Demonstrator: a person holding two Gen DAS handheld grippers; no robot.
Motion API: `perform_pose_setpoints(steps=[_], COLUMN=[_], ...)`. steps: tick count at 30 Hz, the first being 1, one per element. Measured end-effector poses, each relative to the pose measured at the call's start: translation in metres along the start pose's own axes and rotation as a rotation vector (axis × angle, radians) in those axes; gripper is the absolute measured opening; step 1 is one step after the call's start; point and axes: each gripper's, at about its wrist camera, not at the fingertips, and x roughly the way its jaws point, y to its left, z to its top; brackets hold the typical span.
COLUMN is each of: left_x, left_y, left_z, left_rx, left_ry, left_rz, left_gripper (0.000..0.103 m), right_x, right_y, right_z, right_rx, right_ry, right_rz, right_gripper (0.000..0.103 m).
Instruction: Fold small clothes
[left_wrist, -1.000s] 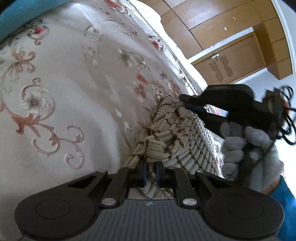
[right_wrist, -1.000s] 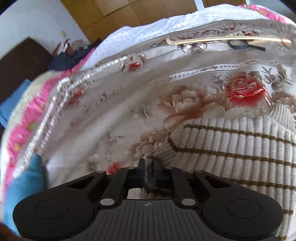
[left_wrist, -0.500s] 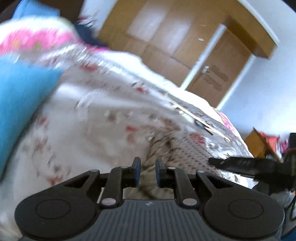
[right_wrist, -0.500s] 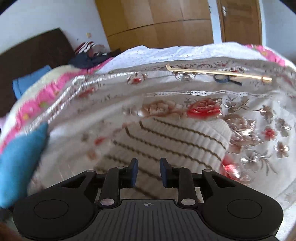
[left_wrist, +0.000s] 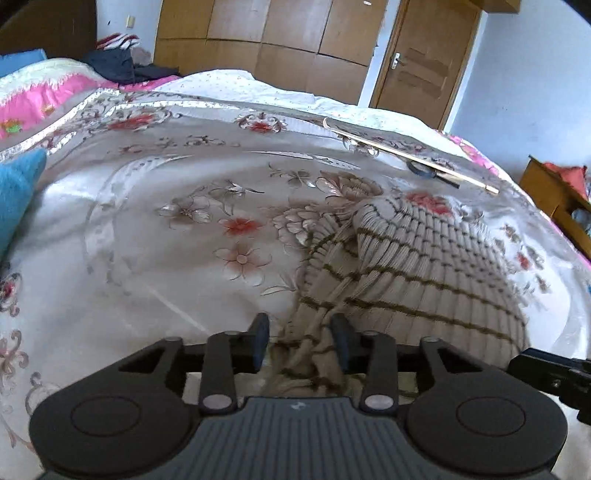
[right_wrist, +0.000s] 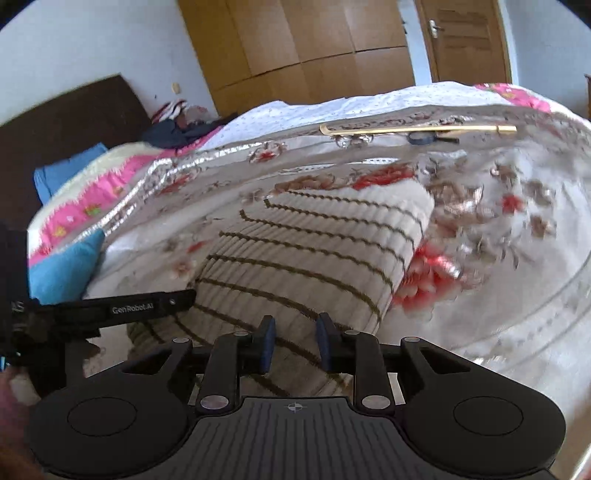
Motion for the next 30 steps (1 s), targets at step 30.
perform_pose_setpoints(steps=[30], left_x=[-0.042], left_y=[-0.025], left_z=[0.021], left_rx=[0.118], left_ry=[-0.03], left_rz=[0.028], left_gripper=[0.056], right_x=[-0.015], right_y=[-0.016], right_z=[-0.041], right_rx=[0.179], right_ry=[0.041], right_rz=[0.079], right_gripper=[0.048])
